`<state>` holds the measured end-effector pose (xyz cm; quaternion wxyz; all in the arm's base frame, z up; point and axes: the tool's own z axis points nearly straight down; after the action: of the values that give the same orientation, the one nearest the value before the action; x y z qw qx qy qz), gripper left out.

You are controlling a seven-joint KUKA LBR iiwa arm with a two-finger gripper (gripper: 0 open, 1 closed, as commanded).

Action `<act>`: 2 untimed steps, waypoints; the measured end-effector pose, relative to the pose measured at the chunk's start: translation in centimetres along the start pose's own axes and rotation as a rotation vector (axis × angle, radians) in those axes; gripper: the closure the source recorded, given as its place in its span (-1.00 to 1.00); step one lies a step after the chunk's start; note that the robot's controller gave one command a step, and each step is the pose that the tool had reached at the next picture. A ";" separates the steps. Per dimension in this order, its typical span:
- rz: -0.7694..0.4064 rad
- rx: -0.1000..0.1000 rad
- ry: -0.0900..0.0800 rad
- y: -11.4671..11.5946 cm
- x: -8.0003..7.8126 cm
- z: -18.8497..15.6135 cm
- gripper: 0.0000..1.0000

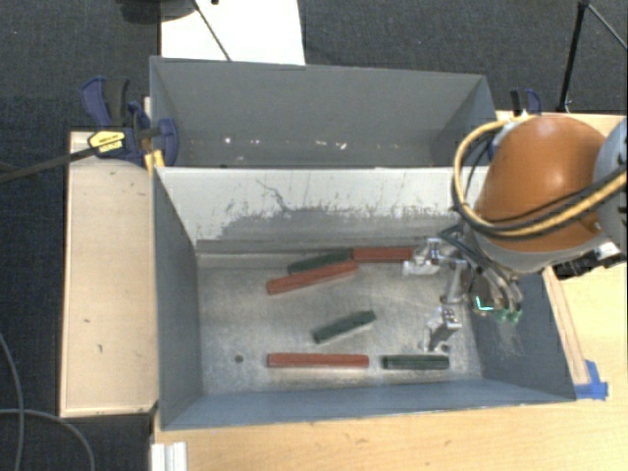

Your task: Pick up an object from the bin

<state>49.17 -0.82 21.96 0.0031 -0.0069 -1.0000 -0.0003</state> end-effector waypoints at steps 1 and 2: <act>0.000 0.000 -0.009 0.0 -0.2 -0.4 -1.00; -0.178 0.002 -0.013 5.2 -0.2 3.4 -1.00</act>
Offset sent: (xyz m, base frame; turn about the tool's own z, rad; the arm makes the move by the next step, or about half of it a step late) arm -0.0003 0.0860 -0.0596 -0.2850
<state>49.38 4.36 18.56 -0.0034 0.0822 -0.9966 0.0005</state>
